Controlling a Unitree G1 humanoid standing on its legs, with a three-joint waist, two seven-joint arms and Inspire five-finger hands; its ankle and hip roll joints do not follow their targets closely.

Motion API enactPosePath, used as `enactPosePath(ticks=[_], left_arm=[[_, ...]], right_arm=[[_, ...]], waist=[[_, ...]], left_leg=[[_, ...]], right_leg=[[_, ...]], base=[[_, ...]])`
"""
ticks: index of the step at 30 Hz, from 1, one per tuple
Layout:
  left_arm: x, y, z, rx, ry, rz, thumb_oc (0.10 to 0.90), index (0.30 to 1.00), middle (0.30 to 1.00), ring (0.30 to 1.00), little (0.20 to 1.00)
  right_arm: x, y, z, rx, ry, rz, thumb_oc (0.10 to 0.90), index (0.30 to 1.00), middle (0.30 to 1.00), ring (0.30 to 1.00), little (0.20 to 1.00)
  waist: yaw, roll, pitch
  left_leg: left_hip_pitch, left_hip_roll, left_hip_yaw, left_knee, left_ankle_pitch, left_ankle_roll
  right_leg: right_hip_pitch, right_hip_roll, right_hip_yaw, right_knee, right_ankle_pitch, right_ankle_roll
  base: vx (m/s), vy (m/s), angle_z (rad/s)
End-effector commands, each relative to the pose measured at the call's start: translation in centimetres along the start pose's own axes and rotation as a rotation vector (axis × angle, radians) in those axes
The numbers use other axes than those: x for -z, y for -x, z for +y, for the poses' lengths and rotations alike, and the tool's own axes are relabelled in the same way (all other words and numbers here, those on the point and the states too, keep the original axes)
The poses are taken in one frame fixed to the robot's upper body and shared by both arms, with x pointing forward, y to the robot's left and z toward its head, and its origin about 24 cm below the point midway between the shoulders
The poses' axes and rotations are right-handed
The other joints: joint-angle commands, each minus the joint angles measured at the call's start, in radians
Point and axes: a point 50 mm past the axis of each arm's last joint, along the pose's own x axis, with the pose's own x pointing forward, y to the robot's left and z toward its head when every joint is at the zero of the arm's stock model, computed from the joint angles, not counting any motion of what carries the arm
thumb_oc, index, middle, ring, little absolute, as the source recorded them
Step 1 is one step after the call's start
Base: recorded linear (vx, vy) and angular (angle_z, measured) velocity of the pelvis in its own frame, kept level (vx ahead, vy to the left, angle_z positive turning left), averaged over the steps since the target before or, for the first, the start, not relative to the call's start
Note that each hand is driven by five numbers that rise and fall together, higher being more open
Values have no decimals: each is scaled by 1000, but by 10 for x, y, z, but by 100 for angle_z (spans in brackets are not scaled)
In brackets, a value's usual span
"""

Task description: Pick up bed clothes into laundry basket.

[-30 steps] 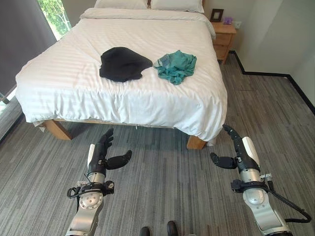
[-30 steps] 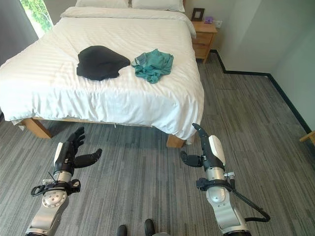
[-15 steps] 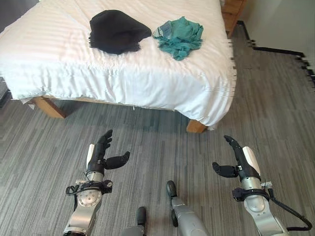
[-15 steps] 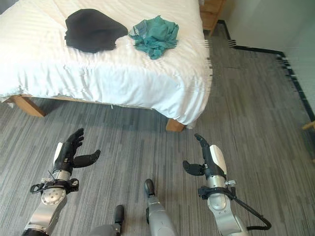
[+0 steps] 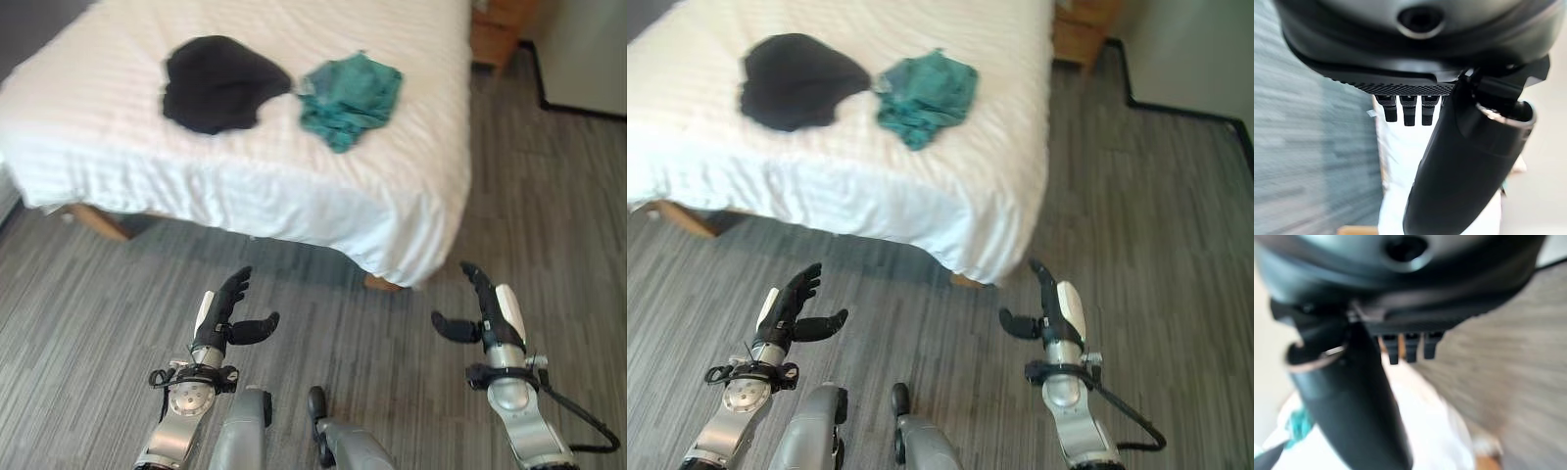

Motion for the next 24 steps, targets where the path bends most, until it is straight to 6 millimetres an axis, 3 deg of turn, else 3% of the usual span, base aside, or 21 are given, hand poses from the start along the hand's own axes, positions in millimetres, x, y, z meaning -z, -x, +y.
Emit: enactPosePath(ticks=[1,3,6,8,10,12,13,14,15,16,17,18,20,21,22,24], left_arm=[[-49,-9,11,-29,-19,-258,800,900,900,900,900],[-48,-11,6,-17,-24,-253,800,900,900,900,900],[-43,-12,4,-15,-44,-233,800,900,900,900,900],[-38,-11,1,6,-66,-216,800,900,900,900,900],[-33,-9,-1,24,-71,-192,800,900,900,900,900],[-31,-8,-1,25,-72,-183,800,900,900,900,900],[-23,-4,1,41,-92,-150,800,900,900,900,900],[-22,-3,2,44,-99,-147,800,900,900,900,900],[-16,0,5,36,-109,-117,800,900,900,900,900],[-16,0,6,34,-108,-118,800,900,900,900,900],[-13,1,6,32,-112,-105,800,900,900,900,900],[-9,2,9,15,-106,-82,800,900,900,900,900],[-10,1,11,7,-104,-83,800,900,900,900,900],[-8,0,13,-2,-95,-74,800,900,900,900,900],[-8,-1,14,-9,-93,-75,800,900,900,900,900],[-7,-1,17,-14,-85,-70,800,900,900,900,900]], right_arm=[[-26,-12,-23,95,76,-173,800,900,900,900,900],[-30,-17,-37,146,132,-200,800,900,900,900,900],[-43,-19,-54,206,232,-275,800,900,900,900,900],[-54,-18,-69,262,294,-330,800,900,900,900,900],[-69,-21,-82,316,345,-398,800,900,900,900,900],[-74,-22,-83,325,352,-416,800,900,900,900,900],[-89,-24,-88,362,402,-484,800,900,900,900,900],[-95,-25,-89,374,422,-513,800,900,900,900,900],[-115,-31,-86,394,427,-586,800,900,900,900,900],[-116,-32,-86,394,426,-588,800,900,900,900,900],[-128,-35,-82,392,410,-631,800,900,900,900,900],[-159,-39,-71,399,353,-745,800,900,900,900,900],[-162,-41,-69,398,351,-752,800,900,900,900,900],[-189,-43,-60,376,323,-849,800,900,900,900,900],[-192,-44,-59,375,321,-854,800,900,900,900,900],[-214,-47,-53,360,302,-920,800,900,900,900,900]], waist=[[44,64,-61],[46,85,-64],[49,101,-86],[44,105,-103],[44,93,-119],[48,89,-123],[58,75,-129],[64,71,-131],[77,62,-115],[78,62,-118],[86,62,-108],[100,73,-89],[93,73,-87],[118,70,-92],[110,71,-90],[114,65,-93]], left_leg=[[200,-50,3,-596,4,28],[243,-24,17,-780,101,5],[301,18,33,-874,130,2],[330,23,21,-890,136,-5],[357,26,32,-891,123,-2],[370,25,37,-891,117,3],[391,18,43,-891,96,19],[398,15,47,-891,89,25],[420,7,56,-891,81,44],[420,6,57,-891,73,43],[426,6,52,-891,71,50],[436,23,42,-891,68,53],[434,25,43,-891,66,51],[445,28,35,-891,58,46],[446,28,33,-891,54,45],[454,24,26,-891,46,43]], right_leg=[[100,1,19,-223,59,163],[168,-1,4,-232,19,162],[195,4,-3,-203,-32,166],[202,-4,-1,-169,-51,175],[215,-26,4,-159,-51,188],[221,-39,4,-159,-50,196],[222,-64,8,-121,-48,215],[215,-70,5,-95,-40,223],[161,-80,13,38,32,257],[160,-80,15,40,27,256],[132,-81,18,103,78,271],[64,-59,30,187,92,262],[57,-57,32,198,87,260],[34,-57,16,128,55,244],[39,-58,13,122,53,243],[40,-45,0,22,29,229]], base=[[573,247,-40],[421,158,-47],[343,147,-27],[322,159,-41],[300,161,-41],[222,110,-4],[237,145,-13],[269,241,-38],[114,134,-42],[84,124,-31],[106,61,-11],[79,54,13],[87,3,17],[137,-14,31],[178,-22,45],[155,-49,85]])
